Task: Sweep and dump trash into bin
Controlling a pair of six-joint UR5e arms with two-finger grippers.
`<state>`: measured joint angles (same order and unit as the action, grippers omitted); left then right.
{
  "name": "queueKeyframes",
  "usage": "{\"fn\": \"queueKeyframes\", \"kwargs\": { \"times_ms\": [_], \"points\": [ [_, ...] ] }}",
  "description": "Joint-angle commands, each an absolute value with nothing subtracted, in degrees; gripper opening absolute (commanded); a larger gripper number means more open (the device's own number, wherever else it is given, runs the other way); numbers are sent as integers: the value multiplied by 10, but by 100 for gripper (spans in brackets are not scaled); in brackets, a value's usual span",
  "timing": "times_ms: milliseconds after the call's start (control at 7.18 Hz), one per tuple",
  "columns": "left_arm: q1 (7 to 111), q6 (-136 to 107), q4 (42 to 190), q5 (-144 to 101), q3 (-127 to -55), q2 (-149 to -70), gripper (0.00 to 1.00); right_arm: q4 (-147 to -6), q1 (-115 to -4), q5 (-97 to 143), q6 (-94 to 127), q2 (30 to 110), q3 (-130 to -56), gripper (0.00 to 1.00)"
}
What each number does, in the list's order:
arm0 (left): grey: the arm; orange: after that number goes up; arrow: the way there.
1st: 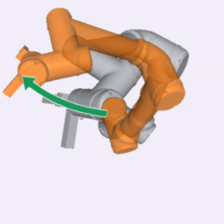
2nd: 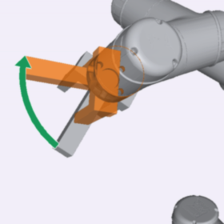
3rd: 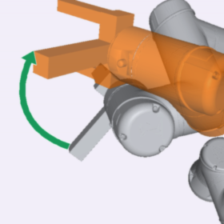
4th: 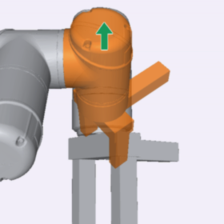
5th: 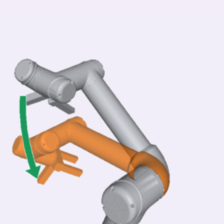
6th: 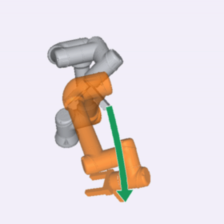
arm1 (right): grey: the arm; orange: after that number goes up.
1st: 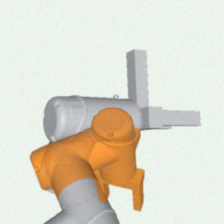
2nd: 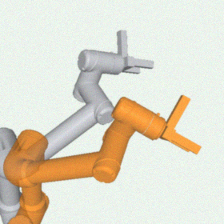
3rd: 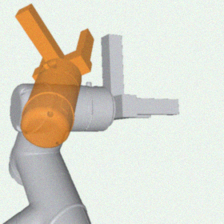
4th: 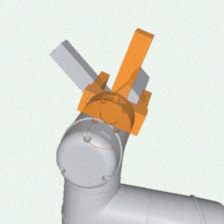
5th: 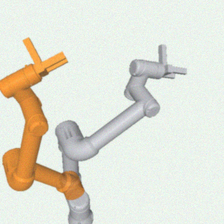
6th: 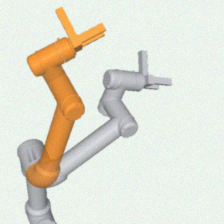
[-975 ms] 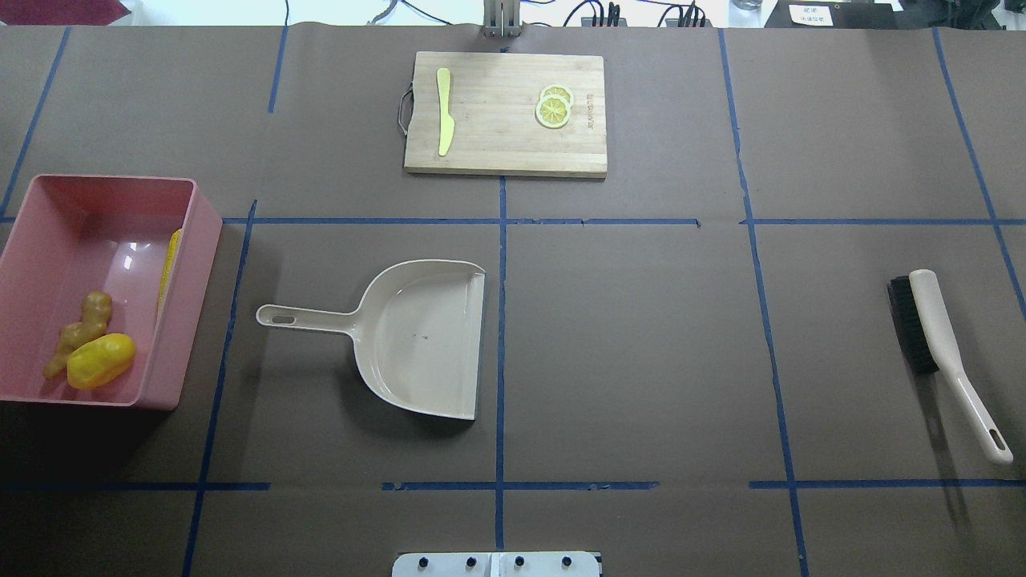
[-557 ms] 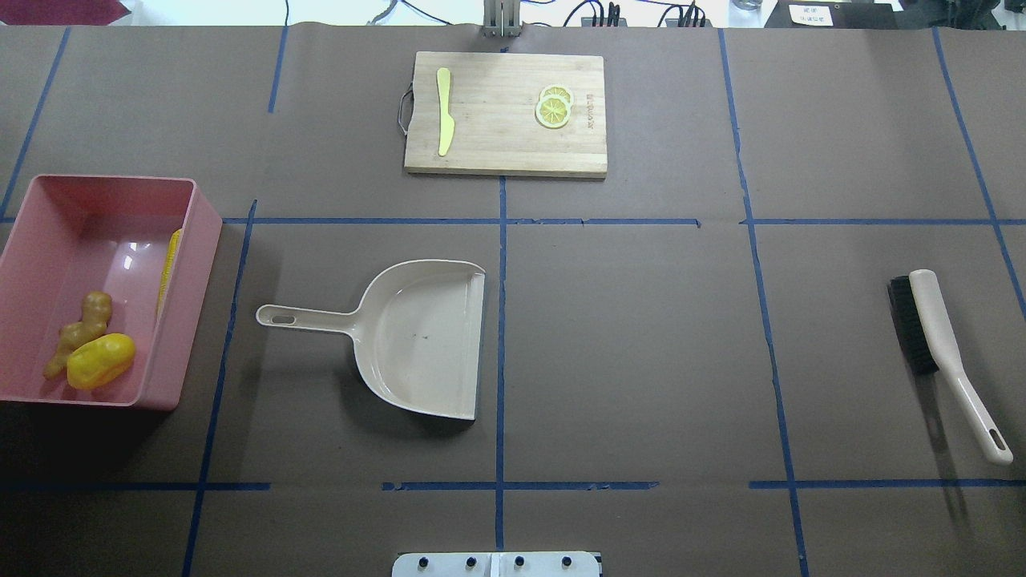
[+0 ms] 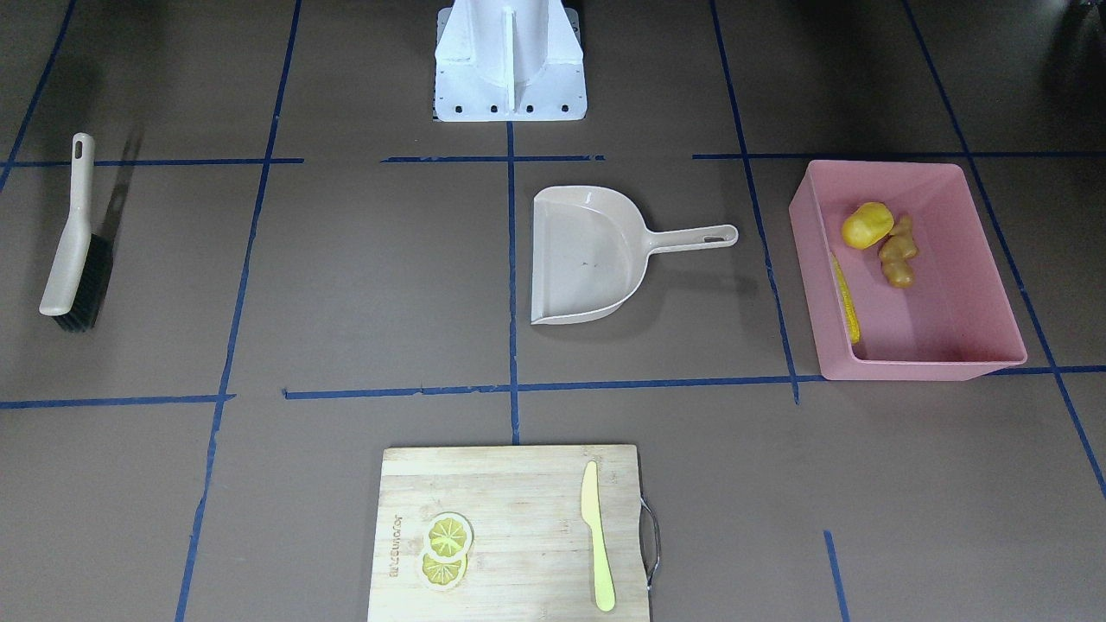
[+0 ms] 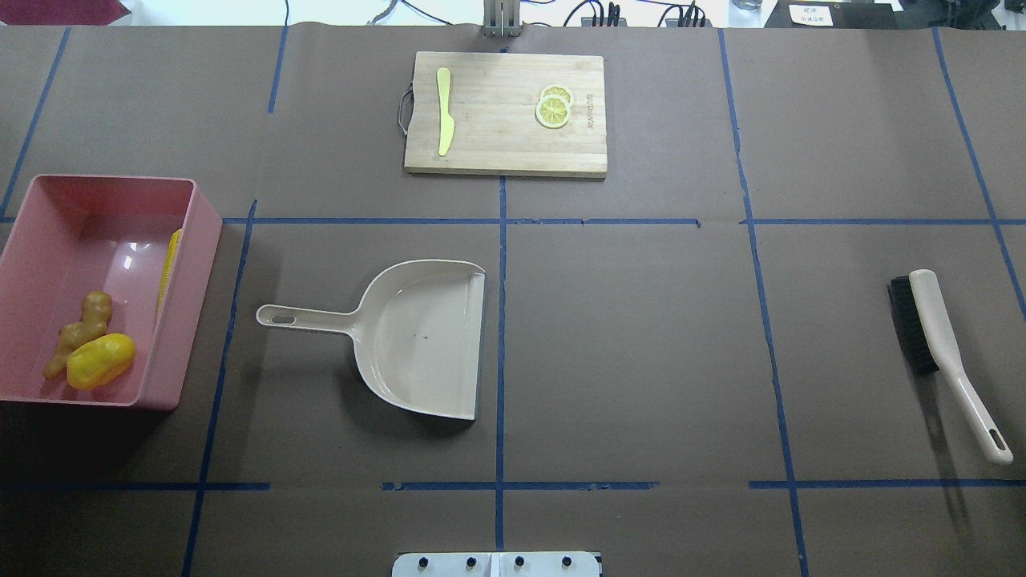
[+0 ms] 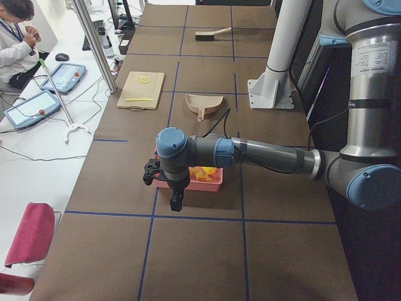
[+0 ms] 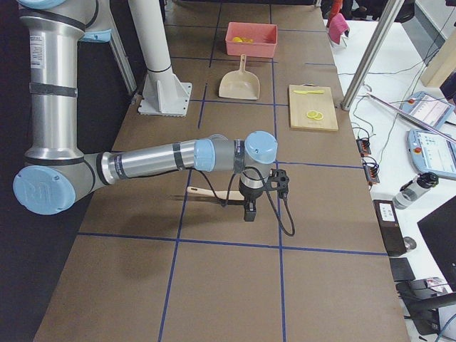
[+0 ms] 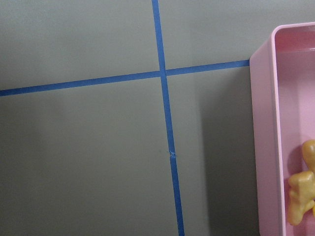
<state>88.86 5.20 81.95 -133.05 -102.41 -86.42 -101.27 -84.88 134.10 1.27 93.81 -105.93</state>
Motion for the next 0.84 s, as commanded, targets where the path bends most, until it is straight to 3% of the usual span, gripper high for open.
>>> {"fn": "queueKeyframes", "kwargs": {
  "times_ms": [0,697],
  "points": [
    [887,53,820,-1333,-1015,-866,100,-1012,-848,1354,11,936,-1055,100],
    [887,52,817,-1329,-1024,-867,100,-1012,-849,1358,10,947,-1048,100]
  ]
}}
